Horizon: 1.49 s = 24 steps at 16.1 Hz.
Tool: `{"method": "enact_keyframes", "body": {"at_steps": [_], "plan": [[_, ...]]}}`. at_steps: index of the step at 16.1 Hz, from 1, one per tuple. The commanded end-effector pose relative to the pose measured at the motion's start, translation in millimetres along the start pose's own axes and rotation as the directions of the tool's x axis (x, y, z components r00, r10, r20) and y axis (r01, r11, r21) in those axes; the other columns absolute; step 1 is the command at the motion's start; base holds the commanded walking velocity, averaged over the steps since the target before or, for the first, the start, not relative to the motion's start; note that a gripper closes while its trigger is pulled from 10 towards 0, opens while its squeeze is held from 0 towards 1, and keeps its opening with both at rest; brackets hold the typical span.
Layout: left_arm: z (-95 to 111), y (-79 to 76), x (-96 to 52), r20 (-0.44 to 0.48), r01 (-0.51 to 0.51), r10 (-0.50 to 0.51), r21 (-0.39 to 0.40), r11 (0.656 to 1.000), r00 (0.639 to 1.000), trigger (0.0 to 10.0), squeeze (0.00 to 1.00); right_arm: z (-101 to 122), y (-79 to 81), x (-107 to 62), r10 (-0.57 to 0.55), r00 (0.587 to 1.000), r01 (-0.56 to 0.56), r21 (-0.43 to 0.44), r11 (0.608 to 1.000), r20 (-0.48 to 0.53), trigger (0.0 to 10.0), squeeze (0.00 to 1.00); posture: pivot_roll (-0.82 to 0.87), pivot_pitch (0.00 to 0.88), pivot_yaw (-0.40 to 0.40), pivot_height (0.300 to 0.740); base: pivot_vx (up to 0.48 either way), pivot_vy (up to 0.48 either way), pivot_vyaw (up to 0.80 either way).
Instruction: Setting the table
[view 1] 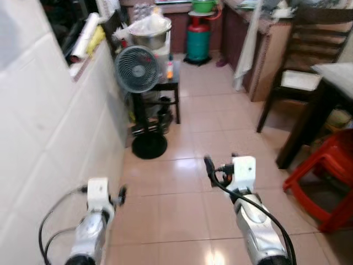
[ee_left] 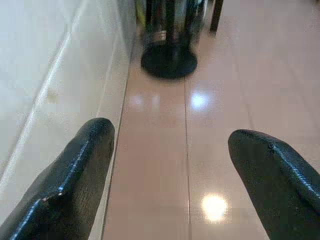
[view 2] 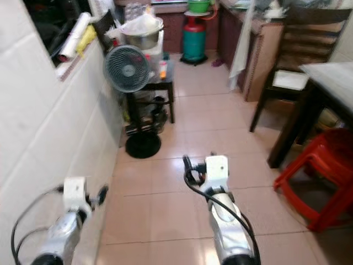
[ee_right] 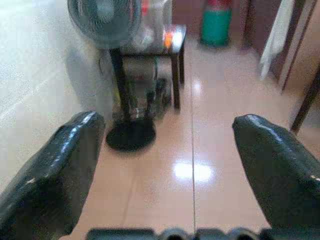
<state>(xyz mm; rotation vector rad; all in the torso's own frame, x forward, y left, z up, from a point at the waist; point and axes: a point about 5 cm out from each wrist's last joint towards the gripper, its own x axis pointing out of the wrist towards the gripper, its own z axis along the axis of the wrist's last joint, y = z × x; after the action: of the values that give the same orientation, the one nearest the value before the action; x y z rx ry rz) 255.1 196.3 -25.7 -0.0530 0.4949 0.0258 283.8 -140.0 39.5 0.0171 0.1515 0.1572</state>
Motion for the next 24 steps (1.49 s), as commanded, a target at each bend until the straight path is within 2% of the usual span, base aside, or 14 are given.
{"method": "enact_keyframes", "body": {"at_steps": [1,3,5,6,7,8,10,11,13,17,20,23,24], "plan": [[-9,-9.2,-0.8,-0.054,0.046,-0.044,0.031,0.998,0.998,10.0,0.00,-18,-10.3,-3.5,-0.032,0.996,0.031,-0.012,0.999,-0.081,10.0,0.00,-0.07,0.000,0.073,0.740,0.000,0.000,0.00],[-27,-11.7,-6.3,-0.149,0.077,-0.067,0.066,0.995,0.987,10.0,0.00,-46,-15.8,-12.0,-0.056,0.974,0.059,0.006,0.998,-0.217,10.0,0.00,-0.08,0.000,0.072,0.740,0.000,0.000,0.00],[-43,-8.7,-12.0,-0.243,0.064,-0.047,0.063,0.996,0.969,10.0,0.00,-74,-14.0,-24.8,-0.036,0.933,0.041,0.005,0.999,-0.357,10.0,0.00,-0.09,0.000,0.076,0.740,0.000,0.000,0.00],[-46,-7.3,-13.2,-0.262,0.059,-0.036,0.079,0.995,0.964,10.0,0.00,-81,-13.3,-29.4,-0.026,0.919,0.019,-0.023,1.000,-0.394,10.0,0.00,-0.09,0.000,0.075,0.740,0.000,0.000,0.00],[-48,-6.8,-14.2,-0.274,0.059,-0.033,0.087,0.994,0.961,10.0,0.00,-86,-11.7,-32.7,-0.007,0.906,0.001,-0.015,1.000,-0.423,10.0,0.00,-0.10,0.000,0.076,0.740,0.000,0.000,0.00],[-55,-6.1,-17.6,-0.313,0.066,-0.029,0.106,0.992,0.949,10.0,0.00,-98,-10.1,-41.0,0.011,0.876,-0.006,0.011,1.000,-0.483,10.0,0.00,-0.11,0.000,0.078,0.740,0.000,0.000,0.00],[-67,-5.7,-24.2,-0.378,0.090,-0.028,0.147,0.985,0.926,10.0,0.00,-111,-9.5,-52.5,0.011,0.833,-0.021,-0.011,1.000,-0.553,10.0,0.00,-0.11,0.000,0.074,0.740,0.000,0.000,0.80],[-73,-4.7,-27.6,-0.407,0.099,-0.023,0.167,0.981,0.913,10.0,0.00,-115,-9.0,-56.5,0.016,0.815,-0.013,0.010,1.000,-0.580,10.0,0.00,-0.11,0.000,0.075,0.740,0.000,0.000,0.80],[-77,-4.1,-30.1,-0.430,0.093,-0.018,0.155,0.984,0.903,10.0,0.00,-119,-8.4,-59.3,0.020,0.794,-0.040,-0.019,0.999,-0.607,10.0,0.00,-0.11,0.000,0.075,0.740,0.000,0.000,0.66],[-83,-8.2,-32.6,-0.456,0.095,-0.011,0.162,0.982,0.890,10.0,0.00,-123,-11.2,-63.9,0.016,0.770,-0.059,-0.046,0.997,-0.637,10.0,0.00,-0.10,0.000,0.074,0.740,0.000,0.000,0.00],[-84,-12.1,-32.9,-0.459,0.099,-0.020,0.150,0.984,0.888,10.0,0.00,-125,-11.9,-67.1,0.026,0.756,-0.083,-0.057,0.995,-0.655,10.0,0.00,-0.09,0.000,0.057,0.740,0.320,0.000,0.00],[-82,-12.6,-31.9,-0.452,0.094,-0.019,0.144,0.985,0.892,10.0,0.00,-119,-1.9,-56.5,0.059,0.768,-0.128,-0.063,0.990,-0.637,10.0,0.00,-0.07,0.000,0.050,0.740,0.380,0.000,0.00],[-82,-12.9,-31.3,-0.453,0.098,-0.021,0.149,0.984,0.891,10.0,0.00,-113,5.7,-47.5,0.069,0.777,-0.137,-0.061,0.989,-0.625,10.0,0.00,-0.07,0.000,0.052,0.740,0.405,0.000,0.00]]}}
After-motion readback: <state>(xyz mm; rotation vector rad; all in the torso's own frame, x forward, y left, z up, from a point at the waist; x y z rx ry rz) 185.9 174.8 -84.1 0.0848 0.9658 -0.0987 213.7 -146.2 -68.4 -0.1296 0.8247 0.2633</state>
